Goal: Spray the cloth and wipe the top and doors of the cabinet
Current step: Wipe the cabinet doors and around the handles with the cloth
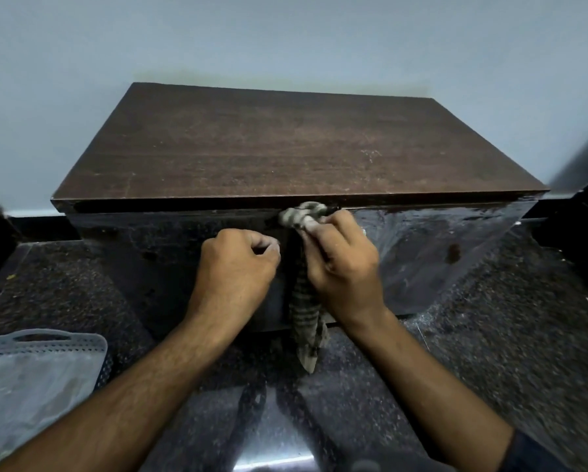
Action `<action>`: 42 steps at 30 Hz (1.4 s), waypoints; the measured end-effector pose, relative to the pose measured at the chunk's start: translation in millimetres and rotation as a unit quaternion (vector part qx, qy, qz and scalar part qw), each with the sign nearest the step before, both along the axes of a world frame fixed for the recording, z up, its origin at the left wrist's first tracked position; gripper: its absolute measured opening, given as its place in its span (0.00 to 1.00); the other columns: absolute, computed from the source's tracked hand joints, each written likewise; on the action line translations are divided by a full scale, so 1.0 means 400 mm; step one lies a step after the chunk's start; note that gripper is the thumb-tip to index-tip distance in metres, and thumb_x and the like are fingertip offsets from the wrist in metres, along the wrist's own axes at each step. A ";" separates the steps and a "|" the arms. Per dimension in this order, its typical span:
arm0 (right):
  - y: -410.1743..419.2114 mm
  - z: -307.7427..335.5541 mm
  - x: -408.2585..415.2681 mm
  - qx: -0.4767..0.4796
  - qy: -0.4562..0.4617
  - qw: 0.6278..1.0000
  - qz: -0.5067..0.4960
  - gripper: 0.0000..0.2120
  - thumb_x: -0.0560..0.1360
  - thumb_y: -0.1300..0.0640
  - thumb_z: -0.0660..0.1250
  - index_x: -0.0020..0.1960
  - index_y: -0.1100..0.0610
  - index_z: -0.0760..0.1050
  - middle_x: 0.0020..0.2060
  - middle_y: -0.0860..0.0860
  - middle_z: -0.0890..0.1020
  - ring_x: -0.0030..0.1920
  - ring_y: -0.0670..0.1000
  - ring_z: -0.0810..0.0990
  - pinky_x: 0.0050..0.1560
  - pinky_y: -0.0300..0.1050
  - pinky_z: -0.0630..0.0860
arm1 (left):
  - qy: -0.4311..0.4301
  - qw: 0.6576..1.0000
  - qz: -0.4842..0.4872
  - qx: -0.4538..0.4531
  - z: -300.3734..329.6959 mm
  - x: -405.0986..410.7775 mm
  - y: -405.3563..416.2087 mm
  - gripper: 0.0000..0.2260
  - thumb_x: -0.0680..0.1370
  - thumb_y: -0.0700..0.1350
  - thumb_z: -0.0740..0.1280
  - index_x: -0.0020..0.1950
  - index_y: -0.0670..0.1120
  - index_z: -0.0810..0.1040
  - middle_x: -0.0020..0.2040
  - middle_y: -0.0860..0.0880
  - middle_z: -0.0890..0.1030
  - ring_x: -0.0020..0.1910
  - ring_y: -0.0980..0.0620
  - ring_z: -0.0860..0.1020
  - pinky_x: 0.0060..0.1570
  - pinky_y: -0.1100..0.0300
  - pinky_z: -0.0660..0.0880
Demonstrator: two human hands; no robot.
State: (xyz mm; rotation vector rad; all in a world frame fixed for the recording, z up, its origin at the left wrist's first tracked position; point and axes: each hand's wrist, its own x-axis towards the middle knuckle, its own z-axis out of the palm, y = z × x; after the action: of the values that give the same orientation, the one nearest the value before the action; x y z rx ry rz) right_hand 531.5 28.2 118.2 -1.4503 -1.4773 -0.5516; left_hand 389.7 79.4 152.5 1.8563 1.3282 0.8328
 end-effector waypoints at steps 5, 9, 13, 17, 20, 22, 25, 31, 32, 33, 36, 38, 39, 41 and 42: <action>-0.017 -0.023 0.013 0.047 0.102 0.991 -0.074 0.07 0.73 0.68 0.72 0.38 0.65 0.77 0.35 0.56 0.76 0.35 0.51 0.75 0.36 0.43 0.72 | 0.017 1.000 -0.013 0.007 -0.007 0.003 0.000 0.08 0.74 0.47 0.70 0.35 0.54 0.83 0.26 0.63 0.77 0.30 0.72 0.75 0.29 0.77 0.70; 0.022 -0.012 -0.046 0.001 0.036 0.999 0.003 0.06 0.76 0.66 0.70 0.41 0.65 0.78 0.37 0.56 0.76 0.36 0.53 0.75 0.37 0.46 0.74 | 0.032 0.999 -0.021 0.016 -0.007 0.007 0.001 0.05 0.74 0.48 0.70 0.40 0.55 0.85 0.28 0.61 0.78 0.30 0.72 0.76 0.27 0.78 0.67; 0.008 -0.007 -0.015 -0.030 0.042 0.999 0.005 0.02 0.76 0.66 0.69 0.43 0.64 0.78 0.38 0.55 0.75 0.38 0.51 0.75 0.41 0.39 0.73 | 0.020 0.999 -0.018 0.022 -0.006 0.002 0.005 0.04 0.74 0.47 0.71 0.43 0.54 0.86 0.30 0.61 0.78 0.32 0.75 0.75 0.29 0.80 0.66; -0.034 -0.048 0.023 -0.031 0.139 0.988 -0.065 0.08 0.73 0.67 0.73 0.38 0.63 0.76 0.35 0.53 0.76 0.37 0.42 0.70 0.43 0.23 0.64 | 0.016 0.998 -0.052 0.034 -0.011 0.007 0.002 0.08 0.75 0.46 0.71 0.52 0.52 0.86 0.43 0.60 0.84 0.33 0.72 0.76 0.34 0.84 0.65; -0.045 -0.087 0.001 -0.077 0.170 0.980 -0.068 0.10 0.72 0.68 0.75 0.36 0.63 0.76 0.33 0.53 0.77 0.35 0.43 0.71 0.41 0.22 0.64 | 0.006 0.996 -0.086 0.039 -0.020 0.017 -0.007 0.11 0.76 0.45 0.71 0.57 0.50 0.84 0.51 0.56 0.85 0.39 0.73 0.74 0.37 0.85 0.65; -0.042 -0.079 -0.004 -0.040 0.174 0.982 -0.067 0.05 0.72 0.67 0.74 0.40 0.63 0.79 0.36 0.53 0.79 0.38 0.41 0.73 0.44 0.22 0.66 | 0.007 0.994 -0.099 0.039 -0.024 0.020 -0.010 0.11 0.76 0.45 0.70 0.58 0.50 0.84 0.53 0.56 0.85 0.41 0.74 0.74 0.39 0.85 0.65; -0.023 -0.047 0.007 0.023 0.167 0.983 -0.075 0.03 0.73 0.65 0.74 0.44 0.62 0.80 0.39 0.52 0.80 0.41 0.39 0.74 0.47 0.22 0.67 | 0.006 0.994 -0.099 0.051 -0.027 0.020 -0.009 0.11 0.77 0.45 0.69 0.58 0.51 0.84 0.55 0.57 0.84 0.48 0.70 0.76 0.41 0.86 0.63; -0.030 -0.089 -0.009 -0.047 0.166 0.981 -0.091 0.07 0.72 0.68 0.74 0.39 0.63 0.77 0.35 0.53 0.77 0.37 0.40 0.70 0.43 0.20 0.64 | 0.009 0.994 -0.094 0.053 -0.031 0.016 -0.001 0.11 0.77 0.46 0.69 0.59 0.51 0.83 0.56 0.56 0.84 0.42 0.75 0.72 0.39 0.87 0.62; -0.031 -0.092 -0.011 -0.050 0.173 0.979 -0.094 0.07 0.72 0.68 0.74 0.39 0.63 0.77 0.36 0.53 0.78 0.36 0.41 0.71 0.42 0.20 0.65 | 0.009 0.994 -0.096 0.053 -0.032 0.017 -0.002 0.11 0.77 0.46 0.69 0.59 0.50 0.83 0.56 0.56 0.84 0.41 0.75 0.72 0.39 0.87 0.63; -0.028 -0.088 -0.011 -0.039 0.177 0.979 -0.097 0.06 0.72 0.67 0.75 0.40 0.62 0.78 0.36 0.52 0.79 0.36 0.41 0.73 0.43 0.21 0.66 | 0.010 0.994 -0.098 0.053 -0.034 0.018 -0.004 0.11 0.77 0.46 0.69 0.59 0.50 0.83 0.56 0.56 0.84 0.41 0.75 0.72 0.39 0.87 0.63; -0.009 -0.057 -0.001 0.028 0.167 0.980 -0.100 0.04 0.73 0.65 0.74 0.42 0.61 0.79 0.38 0.52 0.80 0.39 0.41 0.74 0.46 0.22 0.67 | 0.016 0.993 -0.104 0.057 -0.036 0.018 -0.006 0.12 0.77 0.46 0.68 0.60 0.50 0.83 0.57 0.56 0.84 0.42 0.75 0.71 0.39 0.88 0.61; -0.005 -0.055 0.002 0.033 0.153 0.983 -0.098 0.04 0.74 0.65 0.73 0.43 0.61 0.78 0.38 0.53 0.79 0.40 0.40 0.73 0.47 0.22 0.67 | 0.019 0.992 -0.106 0.059 -0.035 0.019 -0.003 0.12 0.77 0.46 0.68 0.60 0.50 0.83 0.57 0.56 0.84 0.39 0.77 0.70 0.39 0.87 0.61; -0.007 -0.066 0.000 0.019 0.152 0.984 -0.094 0.04 0.74 0.66 0.73 0.43 0.62 0.78 0.39 0.53 0.79 0.40 0.40 0.73 0.47 0.22 0.67 | 0.021 0.993 -0.103 0.060 -0.033 0.019 -0.001 0.12 0.77 0.46 0.68 0.60 0.50 0.83 0.57 0.55 0.84 0.37 0.76 0.71 0.38 0.87 0.62; -0.020 -0.098 -0.014 -0.038 0.165 0.982 -0.087 0.05 0.73 0.68 0.73 0.41 0.63 0.77 0.38 0.54 0.78 0.39 0.41 0.72 0.43 0.26 0.71 | 0.027 0.993 -0.096 0.055 -0.028 0.016 0.002 0.12 0.77 0.44 0.68 0.60 0.49 0.83 0.56 0.55 0.84 0.38 0.76 0.72 0.39 0.87 0.62; -0.028 -0.108 -0.021 -0.060 0.175 0.979 -0.087 0.05 0.73 0.68 0.73 0.41 0.63 0.77 0.37 0.54 0.78 0.38 0.41 0.72 0.42 0.30 0.72 | 0.028 0.994 -0.094 0.050 -0.025 0.014 0.002 0.13 0.76 0.42 0.67 0.59 0.49 0.83 0.56 0.54 0.84 0.40 0.75 0.73 0.40 0.87 0.62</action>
State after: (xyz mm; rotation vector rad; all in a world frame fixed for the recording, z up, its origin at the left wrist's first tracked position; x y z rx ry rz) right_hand 523.1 16.8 75.0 -1.6846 -1.1281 -0.2943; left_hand 395.1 80.4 142.5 2.0610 1.1418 0.7650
